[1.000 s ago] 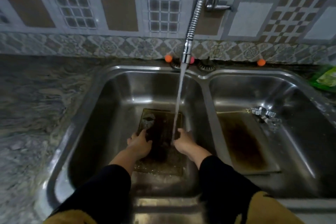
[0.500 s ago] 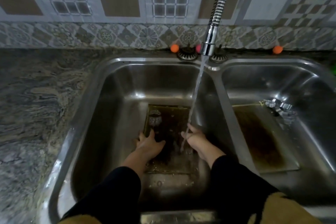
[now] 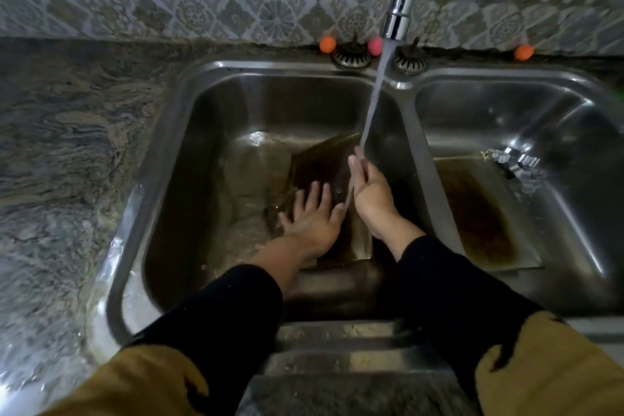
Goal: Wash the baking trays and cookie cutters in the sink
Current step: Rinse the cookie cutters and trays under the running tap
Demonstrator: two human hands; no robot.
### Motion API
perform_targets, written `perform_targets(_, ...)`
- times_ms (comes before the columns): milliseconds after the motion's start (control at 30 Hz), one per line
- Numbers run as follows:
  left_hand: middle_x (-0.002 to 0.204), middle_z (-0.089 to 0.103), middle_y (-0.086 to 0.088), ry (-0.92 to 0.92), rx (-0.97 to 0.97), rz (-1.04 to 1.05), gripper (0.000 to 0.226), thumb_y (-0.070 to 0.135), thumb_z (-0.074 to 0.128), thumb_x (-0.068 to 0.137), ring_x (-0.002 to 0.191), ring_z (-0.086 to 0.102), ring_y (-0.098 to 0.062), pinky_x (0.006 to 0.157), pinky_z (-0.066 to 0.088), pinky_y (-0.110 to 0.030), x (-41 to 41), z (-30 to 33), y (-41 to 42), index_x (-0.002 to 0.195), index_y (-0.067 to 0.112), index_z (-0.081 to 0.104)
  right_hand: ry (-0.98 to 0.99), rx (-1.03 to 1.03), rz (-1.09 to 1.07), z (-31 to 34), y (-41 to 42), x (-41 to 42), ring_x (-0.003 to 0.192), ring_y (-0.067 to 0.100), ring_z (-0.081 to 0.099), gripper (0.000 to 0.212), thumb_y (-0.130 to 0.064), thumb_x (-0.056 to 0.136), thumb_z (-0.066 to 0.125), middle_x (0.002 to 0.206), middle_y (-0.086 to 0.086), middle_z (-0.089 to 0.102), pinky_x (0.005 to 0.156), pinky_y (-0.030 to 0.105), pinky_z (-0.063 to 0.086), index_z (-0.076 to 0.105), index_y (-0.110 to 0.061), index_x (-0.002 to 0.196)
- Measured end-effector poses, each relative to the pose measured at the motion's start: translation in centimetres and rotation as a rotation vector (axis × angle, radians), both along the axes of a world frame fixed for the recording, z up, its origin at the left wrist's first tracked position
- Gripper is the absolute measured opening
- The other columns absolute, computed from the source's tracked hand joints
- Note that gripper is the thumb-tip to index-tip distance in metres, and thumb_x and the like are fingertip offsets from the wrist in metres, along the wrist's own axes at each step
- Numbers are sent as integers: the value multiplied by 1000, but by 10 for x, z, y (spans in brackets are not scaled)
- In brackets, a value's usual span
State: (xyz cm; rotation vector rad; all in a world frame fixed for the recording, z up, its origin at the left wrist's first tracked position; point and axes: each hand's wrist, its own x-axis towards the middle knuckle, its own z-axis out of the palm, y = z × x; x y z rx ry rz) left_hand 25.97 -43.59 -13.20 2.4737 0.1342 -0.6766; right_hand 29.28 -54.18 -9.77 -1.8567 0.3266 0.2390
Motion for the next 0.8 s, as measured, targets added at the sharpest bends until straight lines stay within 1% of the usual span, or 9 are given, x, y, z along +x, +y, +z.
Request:
perform_targets(100, 159, -17, 10, -161, -72, -55, 61, 50, 15, 101, 145, -18, -10, 116, -10, -54, 2, 11, -21, 152, 28, -9, -19, 55, -46, 20, -9, -13, 135, 17, 39, 50, -51, 98, 34, 146, -3, 44, 98, 28, 32, 36, -35, 145)
perform_targets(200, 159, -12, 15, -272, -102, -28, 57, 51, 16, 101, 145, -15, -8, 117, -8, -55, 15, 23, -27, 152, 35, -4, -72, -7, -28, 40, -18, -25, 138, 15, 33, 48, -51, 99, 27, 151, -6, 37, 96, 25, 26, 32, -38, 145)
perform_targets(300, 160, -9, 14, -312, -119, -3, 53, 52, 13, 101, 146, -12, -8, 118, -7, -50, 30, 29, -18, 151, 41, 1, -108, -42, 7, 57, -26, -36, 139, 15, 30, 50, -56, 97, 24, 153, -8, 33, 101, 28, 25, 30, -44, 145)
perform_targets(367, 161, -6, 8, -343, -73, 47, 54, 48, 11, 102, 148, -7, -12, 120, -4, -42, 37, 31, -5, 153, 34, 3, -131, -24, 17, 64, -30, -42, 139, 14, 30, 50, -57, 96, 25, 152, -10, 33, 96, 26, 23, 31, -45, 144)
perform_targets(467, 162, -3, -3, -372, -59, 140, 58, 43, 14, 103, 148, -3, -17, 119, -3, -32, 39, 35, 8, 154, 17, 5, -181, -6, 10, 68, -30, -47, 137, 12, 32, 49, -56, 95, 30, 150, -12, 36, 96, 25, 24, 34, -45, 143)
perform_targets(533, 161, -6, -3, -389, -9, 93, 59, 44, 12, 103, 148, -6, -17, 119, -5, -31, 30, 35, 6, 154, 16, 1, -227, -1, -10, 66, -26, -45, 136, 12, 35, 49, -55, 96, 33, 149, -11, 39, 96, 24, 25, 35, -44, 143)
perform_targets(667, 161, -11, 0, -413, 13, -94, 59, 48, 8, 101, 147, -13, -15, 120, -7, -36, 1, 31, 3, 153, 25, -5, -297, 47, -113, 63, -22, -31, 137, 14, 35, 49, -52, 96, 39, 150, -7, 38, 98, 23, 27, 34, -40, 144)
perform_targets(733, 160, -13, 2, -500, 124, -131, 59, 51, 9, 100, 146, -15, -14, 117, -11, -36, -4, 38, 11, 152, 28, -6, -317, 65, -122, 65, -23, -27, 137, 13, 35, 49, -50, 96, 40, 150, -6, 38, 99, 22, 27, 35, -39, 144)
perform_targets(800, 159, -15, 4, -633, 358, -138, 60, 56, 6, 98, 146, -18, -16, 116, -14, -44, -4, 49, 24, 151, 33, -7, -334, 94, -113, 68, -23, -27, 137, 13, 33, 49, -51, 96, 41, 151, -6, 36, 100, 24, 28, 34, -41, 144)
